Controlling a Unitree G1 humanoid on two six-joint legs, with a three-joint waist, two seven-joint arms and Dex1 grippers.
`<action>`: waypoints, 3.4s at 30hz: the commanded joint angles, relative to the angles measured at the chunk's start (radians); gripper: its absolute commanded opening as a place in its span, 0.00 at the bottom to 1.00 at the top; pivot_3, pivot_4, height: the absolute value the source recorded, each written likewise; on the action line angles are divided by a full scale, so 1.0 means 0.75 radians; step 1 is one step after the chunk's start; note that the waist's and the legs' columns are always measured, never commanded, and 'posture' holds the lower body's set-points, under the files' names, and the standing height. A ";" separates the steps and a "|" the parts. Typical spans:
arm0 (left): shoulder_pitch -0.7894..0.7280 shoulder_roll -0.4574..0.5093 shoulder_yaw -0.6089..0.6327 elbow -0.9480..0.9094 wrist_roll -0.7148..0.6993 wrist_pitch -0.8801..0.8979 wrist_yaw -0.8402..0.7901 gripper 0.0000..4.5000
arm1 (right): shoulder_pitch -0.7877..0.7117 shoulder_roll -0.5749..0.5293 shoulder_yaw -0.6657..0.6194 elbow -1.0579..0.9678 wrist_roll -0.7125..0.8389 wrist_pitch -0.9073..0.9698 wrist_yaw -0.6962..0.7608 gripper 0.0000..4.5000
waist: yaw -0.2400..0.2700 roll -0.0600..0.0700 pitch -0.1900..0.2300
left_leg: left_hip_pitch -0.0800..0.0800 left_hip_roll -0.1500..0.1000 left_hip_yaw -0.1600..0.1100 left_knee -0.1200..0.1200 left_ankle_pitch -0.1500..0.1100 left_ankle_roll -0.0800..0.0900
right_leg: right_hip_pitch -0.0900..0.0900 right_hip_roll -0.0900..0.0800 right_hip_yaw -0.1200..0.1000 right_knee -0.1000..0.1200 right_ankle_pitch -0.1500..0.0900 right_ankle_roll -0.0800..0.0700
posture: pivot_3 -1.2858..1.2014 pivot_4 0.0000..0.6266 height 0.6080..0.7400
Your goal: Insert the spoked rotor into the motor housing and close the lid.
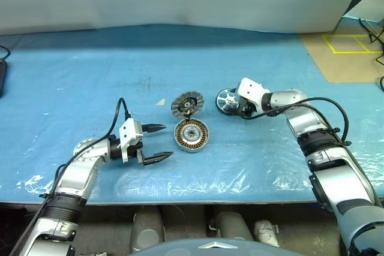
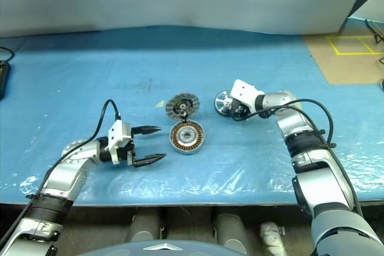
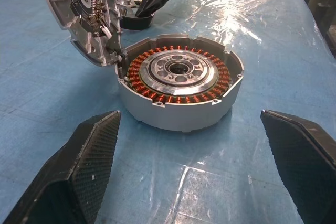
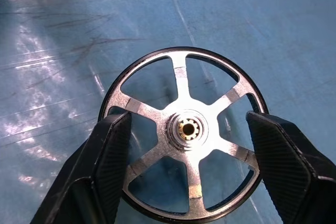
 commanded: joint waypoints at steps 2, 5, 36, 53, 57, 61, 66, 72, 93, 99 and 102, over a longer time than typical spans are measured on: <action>0.010 0.005 0.013 -0.014 0.000 -0.032 0.007 1.00 | 0.017 -0.012 0.001 0.004 0.025 0.016 0.077 0.53 | 0.000 0.000 0.000 | 0.000 0.000 0.000 0.000 -0.002 0.003 | 0.000 0.000 0.000 0.000 0.000 0.000 | 0.52 0.24 1.00; 0.015 0.006 0.014 -0.015 0.000 -0.034 0.009 1.00 | 0.020 -0.008 -0.016 0.001 0.033 0.025 0.073 0.37 | -0.002 -0.002 -0.001 | 0.004 0.000 0.000 0.000 -0.002 0.004 | 0.004 0.000 0.000 0.000 0.000 0.000 | 0.52 0.24 1.00; 0.026 0.013 0.007 0.006 -0.022 -0.034 -0.086 1.00 | 0.337 -0.081 -0.175 -0.867 0.671 0.554 0.400 0.35 | 0.002 -0.001 -0.001 | 0.002 0.001 0.000 -0.002 -0.003 0.004 | 0.001 0.000 0.000 -0.002 0.000 -0.001 | 0.52 0.24 1.00; 0.000 -0.059 -0.007 0.196 0.020 -0.281 -0.103 1.00 | 0.241 0.060 0.010 -0.795 0.579 0.527 0.356 0.35 | 0.002 -0.001 -0.001 | 0.001 0.001 0.000 -0.002 -0.003 0.003 | 0.001 0.000 0.000 -0.002 0.000 -0.001 | 0.52 0.24 1.00; -0.013 -0.073 -0.009 0.223 0.028 -0.301 -0.105 1.00 | 0.223 0.076 0.022 -0.750 0.559 0.512 0.358 0.35 | 0.002 -0.001 -0.001 | 0.001 0.001 0.000 -0.002 -0.002 0.003 | 0.001 0.000 0.000 -0.002 0.000 -0.001 | 0.52 0.24 1.00; -0.015 -0.076 -0.009 0.230 0.029 -0.307 -0.106 1.00 | 0.221 0.075 0.030 -0.721 0.533 0.490 0.362 0.35 | 0.002 -0.001 -0.001 | 0.001 0.001 0.000 -0.002 -0.002 0.003 | 0.001 0.000 0.000 -0.002 0.000 -0.001 | 0.52 0.24 1.00; -0.016 -0.074 -0.008 0.234 0.030 -0.309 -0.103 1.00 | 0.225 0.067 0.033 -0.725 0.519 0.486 0.377 0.35 | 0.002 -0.001 -0.001 | 0.001 0.001 0.000 -0.002 -0.002 0.003 | 0.001 0.000 0.000 -0.002 0.000 -0.001 | 0.52 0.24 1.00; -0.011 -0.074 -0.008 0.225 0.030 -0.304 -0.096 1.00 | 0.228 0.065 0.036 -0.721 0.508 0.486 0.389 0.35 | 0.002 -0.001 -0.001 | 0.001 0.001 0.000 -0.002 -0.002 0.003 | 0.001 0.000 0.000 -0.001 0.000 -0.001 | 0.52 0.24 1.00; -0.006 -0.071 -0.008 0.230 0.037 -0.304 -0.082 1.00 | 0.228 0.063 0.029 -0.705 0.485 0.472 0.410 0.95 | 0.002 -0.001 -0.001 | 0.001 0.001 0.000 -0.002 -0.002 0.003 | 0.001 0.000 0.000 -0.001 0.000 -0.001 | 0.52 0.24 1.00; -0.006 -0.072 -0.006 0.232 0.036 -0.304 -0.083 1.00 | 0.225 0.079 0.019 -0.709 0.509 0.496 0.407 0.98 | 0.002 -0.001 -0.001 | 0.002 0.001 0.000 -0.002 -0.002 0.003 | 0.001 0.000 0.000 -0.001 0.000 -0.001 | 0.52 0.24 1.00; -0.007 -0.072 -0.004 0.232 0.033 -0.303 -0.083 1.00 | 0.223 0.093 0.017 -0.701 0.520 0.510 0.403 0.98 | 0.002 -0.001 -0.001 | 0.001 0.001 0.000 -0.001 -0.002 0.003 | 0.001 0.000 0.000 -0.001 0.000 -0.001 | 0.52 0.24 1.00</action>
